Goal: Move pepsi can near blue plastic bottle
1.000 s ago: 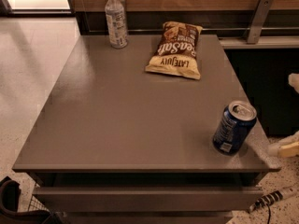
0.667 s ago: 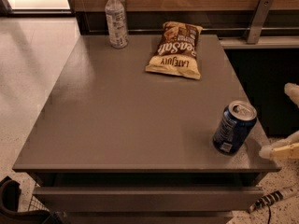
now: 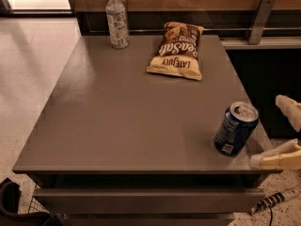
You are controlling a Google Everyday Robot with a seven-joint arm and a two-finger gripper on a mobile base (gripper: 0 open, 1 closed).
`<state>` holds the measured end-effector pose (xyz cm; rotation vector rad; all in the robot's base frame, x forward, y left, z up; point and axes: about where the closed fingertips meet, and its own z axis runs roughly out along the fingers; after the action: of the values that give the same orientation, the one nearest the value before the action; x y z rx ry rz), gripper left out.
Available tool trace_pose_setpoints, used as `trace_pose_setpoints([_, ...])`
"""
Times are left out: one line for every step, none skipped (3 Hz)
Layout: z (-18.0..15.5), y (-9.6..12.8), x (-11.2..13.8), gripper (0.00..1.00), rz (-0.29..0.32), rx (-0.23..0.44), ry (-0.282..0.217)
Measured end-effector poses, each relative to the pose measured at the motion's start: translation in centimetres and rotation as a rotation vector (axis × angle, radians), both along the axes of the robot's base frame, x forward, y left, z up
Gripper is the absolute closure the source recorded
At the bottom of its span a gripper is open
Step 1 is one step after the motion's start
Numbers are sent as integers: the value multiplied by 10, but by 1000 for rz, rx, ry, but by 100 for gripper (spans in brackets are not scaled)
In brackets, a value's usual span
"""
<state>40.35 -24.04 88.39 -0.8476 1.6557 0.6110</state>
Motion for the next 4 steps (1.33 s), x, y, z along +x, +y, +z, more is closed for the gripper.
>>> trace_pose_setpoints([-13, 9, -4, 0, 11, 24, 22])
trace_pose_setpoints([-30, 26, -4, 2, 50, 89, 27])
trace_pose_setpoints([-37, 36, -2, 24, 76, 125, 17])
trace_pose_setpoints([-32, 55, -1, 46, 136, 134, -12])
